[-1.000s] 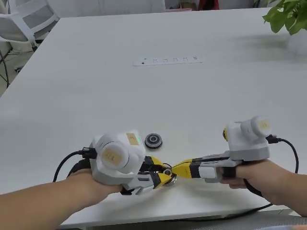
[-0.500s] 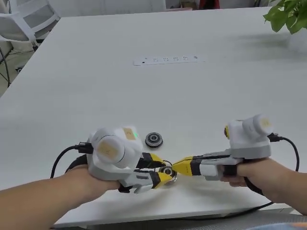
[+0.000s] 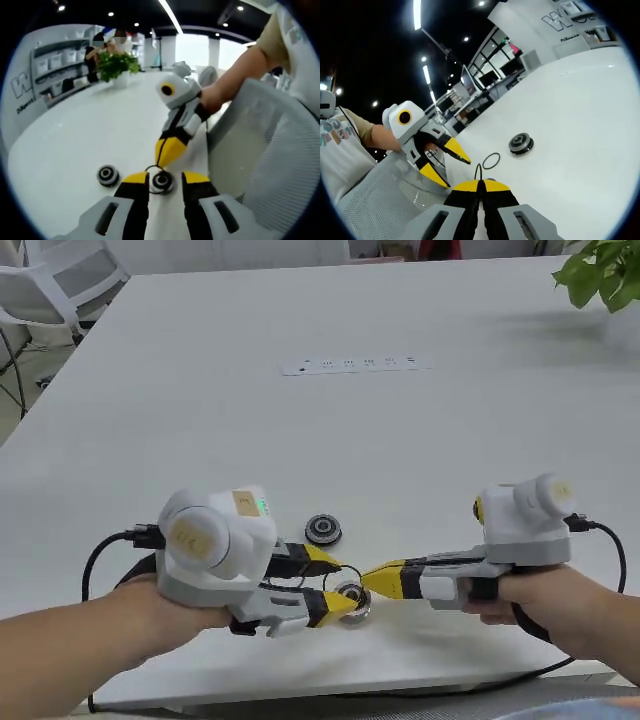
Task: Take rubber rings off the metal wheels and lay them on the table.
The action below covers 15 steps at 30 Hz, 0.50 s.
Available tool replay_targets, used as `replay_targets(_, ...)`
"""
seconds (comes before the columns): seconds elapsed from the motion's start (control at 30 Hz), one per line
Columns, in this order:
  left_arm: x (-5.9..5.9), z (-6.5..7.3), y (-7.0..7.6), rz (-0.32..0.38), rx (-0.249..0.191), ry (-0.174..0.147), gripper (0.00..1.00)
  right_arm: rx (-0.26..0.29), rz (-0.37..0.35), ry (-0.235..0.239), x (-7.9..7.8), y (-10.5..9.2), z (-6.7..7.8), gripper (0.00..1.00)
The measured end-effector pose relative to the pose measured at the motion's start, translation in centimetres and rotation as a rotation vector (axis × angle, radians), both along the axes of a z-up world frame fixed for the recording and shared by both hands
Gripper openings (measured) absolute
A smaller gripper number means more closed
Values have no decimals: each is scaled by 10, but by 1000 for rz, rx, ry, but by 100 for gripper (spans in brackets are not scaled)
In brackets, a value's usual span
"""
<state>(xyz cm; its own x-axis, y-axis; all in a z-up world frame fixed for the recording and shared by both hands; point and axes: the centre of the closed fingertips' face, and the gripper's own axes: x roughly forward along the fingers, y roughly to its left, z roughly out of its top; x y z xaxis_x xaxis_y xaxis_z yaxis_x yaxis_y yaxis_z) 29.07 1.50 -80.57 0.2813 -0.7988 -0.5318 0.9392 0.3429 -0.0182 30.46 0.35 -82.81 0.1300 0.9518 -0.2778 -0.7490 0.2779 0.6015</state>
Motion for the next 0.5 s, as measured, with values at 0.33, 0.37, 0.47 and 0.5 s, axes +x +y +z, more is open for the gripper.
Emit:
replay_targets(0.33,7,16,24,43,-19,-26,33,8,13,-9,0,3,7,0)
replay_targets(0.37,7,17,28,49,-19,-27,34,9,14,-10,1,3,9,0)
replay_targets(0.47,9,20,35,68,-22,-31,36,11,17,-13,2,5,13,0)
replay_targets(0.5,10,20,38,74,-23,-32,37,11,20,-15,3,5,14,0)
